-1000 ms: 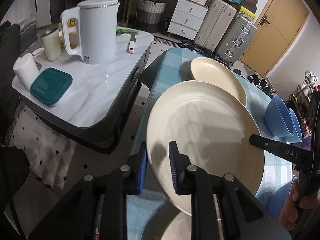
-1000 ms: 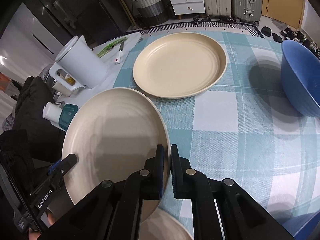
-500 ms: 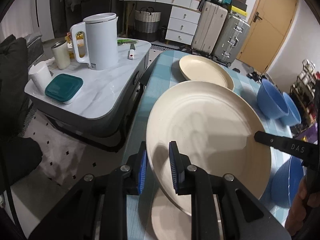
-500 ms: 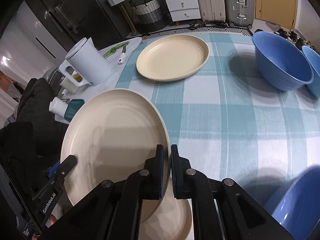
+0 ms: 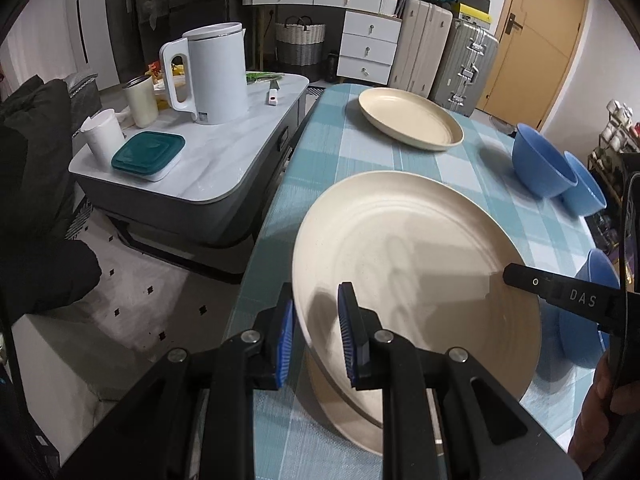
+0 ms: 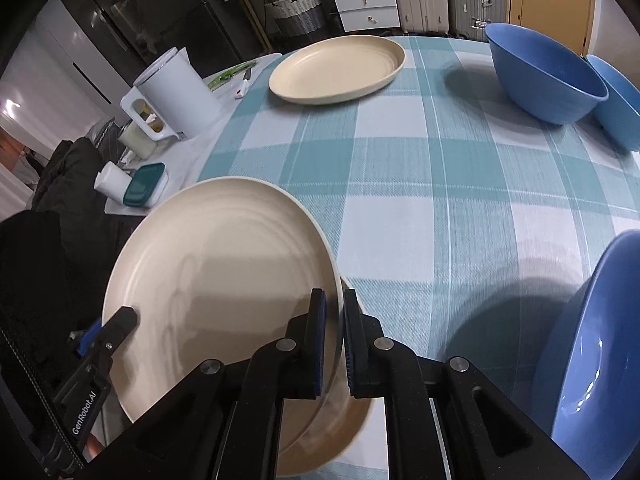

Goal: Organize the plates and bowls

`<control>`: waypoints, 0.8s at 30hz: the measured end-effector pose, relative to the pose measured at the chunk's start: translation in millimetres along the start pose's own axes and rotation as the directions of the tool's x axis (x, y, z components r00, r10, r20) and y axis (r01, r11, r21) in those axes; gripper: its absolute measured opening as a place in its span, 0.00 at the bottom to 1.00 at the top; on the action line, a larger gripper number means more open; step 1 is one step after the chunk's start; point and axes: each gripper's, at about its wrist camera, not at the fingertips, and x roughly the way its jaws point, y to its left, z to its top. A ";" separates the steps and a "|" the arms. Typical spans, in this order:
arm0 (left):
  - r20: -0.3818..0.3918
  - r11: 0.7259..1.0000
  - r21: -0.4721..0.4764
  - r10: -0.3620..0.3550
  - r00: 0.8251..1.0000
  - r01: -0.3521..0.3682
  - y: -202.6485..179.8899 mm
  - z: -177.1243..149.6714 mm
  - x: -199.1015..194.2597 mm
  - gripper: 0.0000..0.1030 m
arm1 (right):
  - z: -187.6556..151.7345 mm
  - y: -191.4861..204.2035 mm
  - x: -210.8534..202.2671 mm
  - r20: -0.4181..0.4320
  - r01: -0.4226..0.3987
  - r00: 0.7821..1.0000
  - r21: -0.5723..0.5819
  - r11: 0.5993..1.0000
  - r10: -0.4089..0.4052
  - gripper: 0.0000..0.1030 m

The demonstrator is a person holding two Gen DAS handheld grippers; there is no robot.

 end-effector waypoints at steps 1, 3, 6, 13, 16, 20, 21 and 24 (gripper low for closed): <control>0.000 1.000 0.006 0.005 1.000 -0.005 -1.6 -2.3 0.6 0.18 | -2.3 -0.4 0.7 0.001 0.006 1.000 -0.006 1.000 -0.006 0.08; -0.002 1.000 0.017 0.013 1.000 -0.013 -4.6 -6.7 1.8 0.18 | -6.0 -1.1 2.0 0.004 0.016 1.000 -0.017 1.000 -0.016 0.08; -0.004 0.999 0.028 0.024 1.000 -0.024 -7.6 -13.2 4.7 0.18 | -9.7 -2.1 4.0 0.009 0.031 0.999 -0.031 0.999 -0.031 0.08; -0.011 0.998 0.049 0.045 0.999 -0.044 -11.1 -24.9 13.0 0.18 | -15.9 -2.4 8.9 0.019 0.062 0.998 -0.059 0.996 -0.061 0.08; -0.013 0.997 0.056 0.052 0.999 -0.051 -12.7 -29.8 16.1 0.18 | -18.1 -1.3 10.5 0.025 0.077 0.997 -0.074 0.994 -0.075 0.08; -0.018 0.996 0.063 0.056 0.998 -0.055 -13.3 -34.5 19.0 0.18 | -20.5 1.0 10.4 0.037 0.099 0.995 -0.098 0.990 -0.096 0.08; -0.019 0.996 0.064 0.057 0.998 -0.055 -13.4 -35.4 19.8 0.18 | -21.1 1.6 10.5 0.041 0.105 0.994 -0.105 0.989 -0.101 0.08; -0.014 0.996 0.071 0.062 0.998 -0.061 -14.7 -37.2 20.4 0.18 | -23.1 4.5 10.9 0.053 0.130 0.991 -0.128 0.983 -0.124 0.09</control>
